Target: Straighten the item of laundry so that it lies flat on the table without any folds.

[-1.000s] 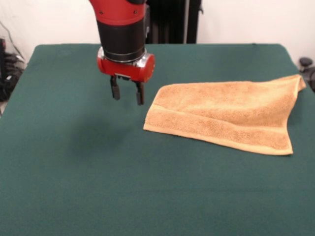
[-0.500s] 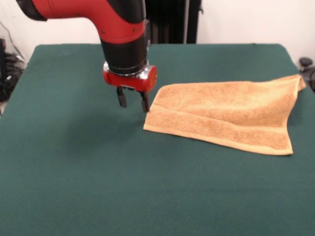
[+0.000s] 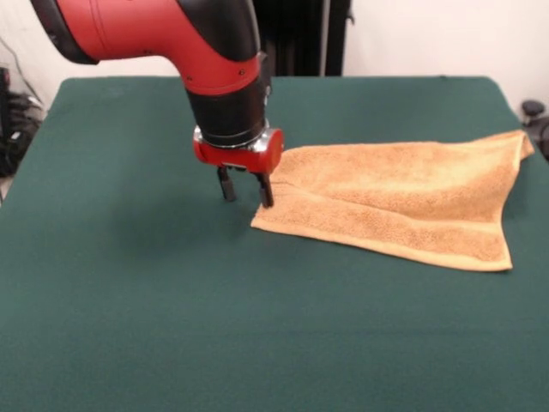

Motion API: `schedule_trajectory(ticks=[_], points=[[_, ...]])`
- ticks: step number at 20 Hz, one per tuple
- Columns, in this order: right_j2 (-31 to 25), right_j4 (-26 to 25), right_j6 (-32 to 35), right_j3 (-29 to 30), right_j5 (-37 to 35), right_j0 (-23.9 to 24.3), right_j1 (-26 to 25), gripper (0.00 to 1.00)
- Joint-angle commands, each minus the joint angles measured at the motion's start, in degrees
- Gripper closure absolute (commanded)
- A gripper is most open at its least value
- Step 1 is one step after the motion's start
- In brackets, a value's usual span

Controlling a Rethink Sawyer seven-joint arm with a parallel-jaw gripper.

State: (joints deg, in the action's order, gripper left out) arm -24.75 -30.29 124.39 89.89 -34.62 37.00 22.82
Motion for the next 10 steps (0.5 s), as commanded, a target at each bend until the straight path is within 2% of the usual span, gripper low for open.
schedule_trajectory(ticks=[1,10], points=[[-6.79,-1.10,-5.13,4.99,6.18,-2.34,-4.73,0.00],[-3.10,-4.22,-4.05,2.88,6.44,-5.22,-4.28,0.00]])
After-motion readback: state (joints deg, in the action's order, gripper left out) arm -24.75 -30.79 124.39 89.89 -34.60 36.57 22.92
